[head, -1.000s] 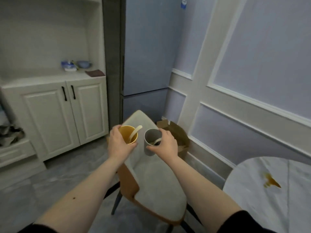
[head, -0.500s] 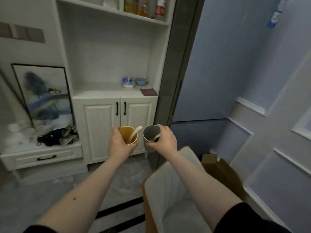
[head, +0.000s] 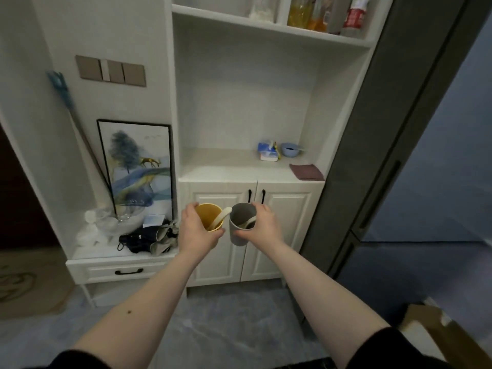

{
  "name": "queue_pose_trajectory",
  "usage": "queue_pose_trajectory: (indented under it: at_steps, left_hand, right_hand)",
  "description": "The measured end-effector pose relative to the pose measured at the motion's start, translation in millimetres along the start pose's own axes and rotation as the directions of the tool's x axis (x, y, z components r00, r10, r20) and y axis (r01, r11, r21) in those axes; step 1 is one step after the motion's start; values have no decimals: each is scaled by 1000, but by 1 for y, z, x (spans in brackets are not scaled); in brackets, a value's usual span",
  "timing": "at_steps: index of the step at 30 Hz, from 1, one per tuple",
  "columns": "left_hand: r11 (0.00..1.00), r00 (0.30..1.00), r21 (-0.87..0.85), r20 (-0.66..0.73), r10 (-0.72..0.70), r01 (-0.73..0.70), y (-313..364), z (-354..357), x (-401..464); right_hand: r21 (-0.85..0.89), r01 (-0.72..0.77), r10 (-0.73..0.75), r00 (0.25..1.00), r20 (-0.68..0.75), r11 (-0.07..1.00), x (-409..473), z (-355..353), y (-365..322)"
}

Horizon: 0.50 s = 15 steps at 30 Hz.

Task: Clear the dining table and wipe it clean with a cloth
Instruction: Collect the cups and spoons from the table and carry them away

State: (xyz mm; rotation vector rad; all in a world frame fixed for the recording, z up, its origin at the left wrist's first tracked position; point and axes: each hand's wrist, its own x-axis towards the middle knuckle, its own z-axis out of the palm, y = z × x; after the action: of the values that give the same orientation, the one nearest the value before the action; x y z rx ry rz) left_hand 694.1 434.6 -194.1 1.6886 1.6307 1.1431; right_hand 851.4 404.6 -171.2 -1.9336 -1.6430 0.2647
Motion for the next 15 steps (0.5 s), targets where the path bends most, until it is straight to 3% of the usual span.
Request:
queue_pose_trajectory:
  at_steps: [7,15]
  left_hand:
    - [999,999,6,34,39,-40,-6,10,112]
    - [998,998,-12,33,55,-54,2,67,234]
  right_hand:
    - [27,-30,31,999,-44,999,99,25,-18]
    - [41,-32,35,996,-80,999,234,50,-1]
